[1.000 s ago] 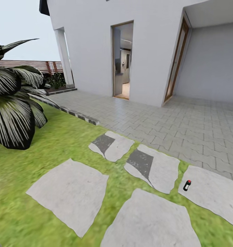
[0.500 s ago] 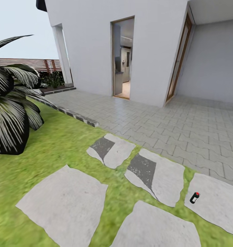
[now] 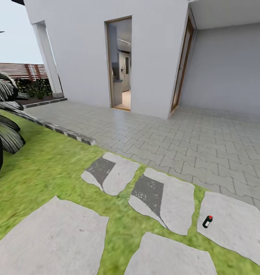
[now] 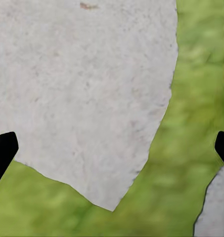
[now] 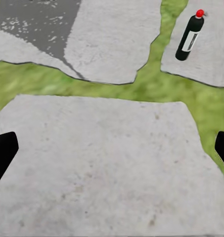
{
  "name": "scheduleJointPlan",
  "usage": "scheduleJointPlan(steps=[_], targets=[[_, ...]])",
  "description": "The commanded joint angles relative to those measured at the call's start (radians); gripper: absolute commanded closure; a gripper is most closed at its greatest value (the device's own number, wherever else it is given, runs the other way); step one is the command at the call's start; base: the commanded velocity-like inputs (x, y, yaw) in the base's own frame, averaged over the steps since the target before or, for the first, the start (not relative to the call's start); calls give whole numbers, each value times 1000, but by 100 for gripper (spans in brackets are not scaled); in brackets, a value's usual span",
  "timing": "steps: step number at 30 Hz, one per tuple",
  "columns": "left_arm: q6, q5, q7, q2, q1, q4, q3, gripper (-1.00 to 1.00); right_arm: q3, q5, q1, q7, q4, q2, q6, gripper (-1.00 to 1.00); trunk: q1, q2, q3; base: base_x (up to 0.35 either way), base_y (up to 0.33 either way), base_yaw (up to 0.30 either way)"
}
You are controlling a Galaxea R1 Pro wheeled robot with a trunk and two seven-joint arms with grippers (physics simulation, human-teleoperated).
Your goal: Pick up the pesticide atomizer in the garden and spray insectifuge to fully cover both potted plants in the garden.
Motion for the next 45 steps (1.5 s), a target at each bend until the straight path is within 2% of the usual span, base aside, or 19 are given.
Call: scheduleJointPlan(steps=[1,13,14,15,16,17,19,20,24,32,45], targets=[[-3,2,-1,-1,0,0,2,-100,2,-8,-1,2,1,0,-3,-100,0,0,-1,36,0,-285],[-3,2,-1,0,0,0,2,-100,6,-3,-1,4,2,1,-2,-100,0,0,-1,6,0,-291],[-3,-2,-1,0,0,0,1,-100,16,-1,-1,6,5,2,1,-100,0,0,-1,0,0,-300],[-3,-4,-1,0,0,0,-1,-100,50,0,-1,8,9,1,2,-100,0,0,-1,0,0,-300],[-3,-5,-1,0,0,0,-1,-100,109,4,-1,9,14,0,2,-100,0,0,-1,0,0,-300],[-3,-6,-1,0,-1,0,-2,-100,143,5,-1,8,15,-1,3,-100,0,0,-1,0,0,-300],[-3,-9,-1,0,-1,-1,-5,-100,199,4,-1,6,20,-2,1,-100,0,0,-1,0,0,-300],[-3,-10,-2,0,-1,-1,-6,-100,207,4,-1,4,20,-2,0,-100,0,0,-1,0,0,-300],[-3,-19,-2,0,-1,-1,-7,-100,210,3,-1,3,21,-2,-1,-100,0,0,-3,0,0,-300],[-3,-70,-2,-1,-1,-1,-5,-100,209,2,-1,2,21,-2,0,-100,0,0,-6,-2,3,-300],[-3,-75,-2,-1,-1,-1,-5,-100,207,2,-1,-2,22,-1,1,-100,0,0,-11,-68,196,-299]])
